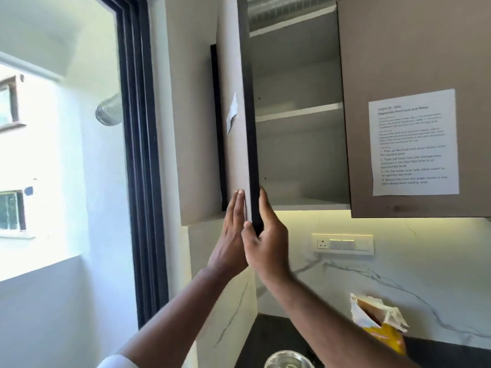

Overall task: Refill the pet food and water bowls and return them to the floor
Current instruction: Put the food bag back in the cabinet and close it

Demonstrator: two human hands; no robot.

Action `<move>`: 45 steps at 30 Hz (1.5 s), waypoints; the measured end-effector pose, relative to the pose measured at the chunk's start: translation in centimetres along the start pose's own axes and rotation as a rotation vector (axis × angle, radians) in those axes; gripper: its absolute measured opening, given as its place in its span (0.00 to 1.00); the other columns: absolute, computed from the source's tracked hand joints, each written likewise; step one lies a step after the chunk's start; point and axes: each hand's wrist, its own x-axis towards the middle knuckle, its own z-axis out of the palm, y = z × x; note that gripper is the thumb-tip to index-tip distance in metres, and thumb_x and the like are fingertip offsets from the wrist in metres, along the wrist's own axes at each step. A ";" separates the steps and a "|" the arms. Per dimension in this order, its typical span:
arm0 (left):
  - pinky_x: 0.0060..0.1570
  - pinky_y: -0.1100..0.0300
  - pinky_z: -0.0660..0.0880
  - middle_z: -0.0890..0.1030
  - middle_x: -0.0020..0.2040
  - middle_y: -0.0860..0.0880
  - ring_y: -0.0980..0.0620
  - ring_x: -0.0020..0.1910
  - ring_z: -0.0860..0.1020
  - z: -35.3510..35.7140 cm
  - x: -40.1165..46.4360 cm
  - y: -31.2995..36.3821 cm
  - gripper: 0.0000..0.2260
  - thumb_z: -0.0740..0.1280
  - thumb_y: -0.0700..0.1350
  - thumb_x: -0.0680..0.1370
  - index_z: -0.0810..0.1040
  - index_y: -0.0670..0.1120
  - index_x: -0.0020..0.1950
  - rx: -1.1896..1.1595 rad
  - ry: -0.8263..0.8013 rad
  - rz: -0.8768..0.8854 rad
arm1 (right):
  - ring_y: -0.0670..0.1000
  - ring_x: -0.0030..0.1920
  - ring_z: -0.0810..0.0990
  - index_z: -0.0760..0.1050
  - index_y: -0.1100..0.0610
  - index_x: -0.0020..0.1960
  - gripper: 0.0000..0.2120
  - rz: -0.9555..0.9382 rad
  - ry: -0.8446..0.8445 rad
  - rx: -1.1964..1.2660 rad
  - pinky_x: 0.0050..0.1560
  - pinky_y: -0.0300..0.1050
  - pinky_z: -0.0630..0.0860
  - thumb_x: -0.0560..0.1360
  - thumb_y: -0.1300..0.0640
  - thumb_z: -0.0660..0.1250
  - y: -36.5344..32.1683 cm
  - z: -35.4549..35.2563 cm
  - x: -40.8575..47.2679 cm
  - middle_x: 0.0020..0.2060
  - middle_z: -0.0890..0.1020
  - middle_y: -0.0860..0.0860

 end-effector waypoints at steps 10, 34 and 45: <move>0.79 0.48 0.62 0.49 0.85 0.47 0.50 0.83 0.55 -5.3 -3.6 -2.1 0.38 0.67 0.43 0.82 0.46 0.47 0.84 -0.199 -0.071 -0.233 | 0.45 0.77 0.67 0.61 0.59 0.80 0.32 -0.022 -0.012 -0.008 0.76 0.37 0.64 0.79 0.67 0.66 -4.6 6.1 -2.3 0.77 0.70 0.52; 0.77 0.45 0.66 0.62 0.82 0.43 0.45 0.80 0.64 7.7 -6.1 -0.7 0.40 0.68 0.61 0.79 0.53 0.49 0.83 -0.484 -0.064 -0.711 | 0.37 0.76 0.63 0.63 0.49 0.80 0.30 0.177 -0.184 -0.139 0.75 0.37 0.63 0.81 0.43 0.65 8.4 -3.4 -3.1 0.76 0.65 0.39; 0.73 0.49 0.70 0.69 0.78 0.47 0.48 0.75 0.70 24.4 -2.9 0.0 0.42 0.73 0.64 0.73 0.61 0.49 0.81 -0.344 -0.321 -0.658 | 0.49 0.76 0.69 0.66 0.52 0.79 0.31 0.418 -0.253 -0.399 0.72 0.38 0.63 0.79 0.45 0.69 26.4 -14.4 -5.8 0.76 0.72 0.49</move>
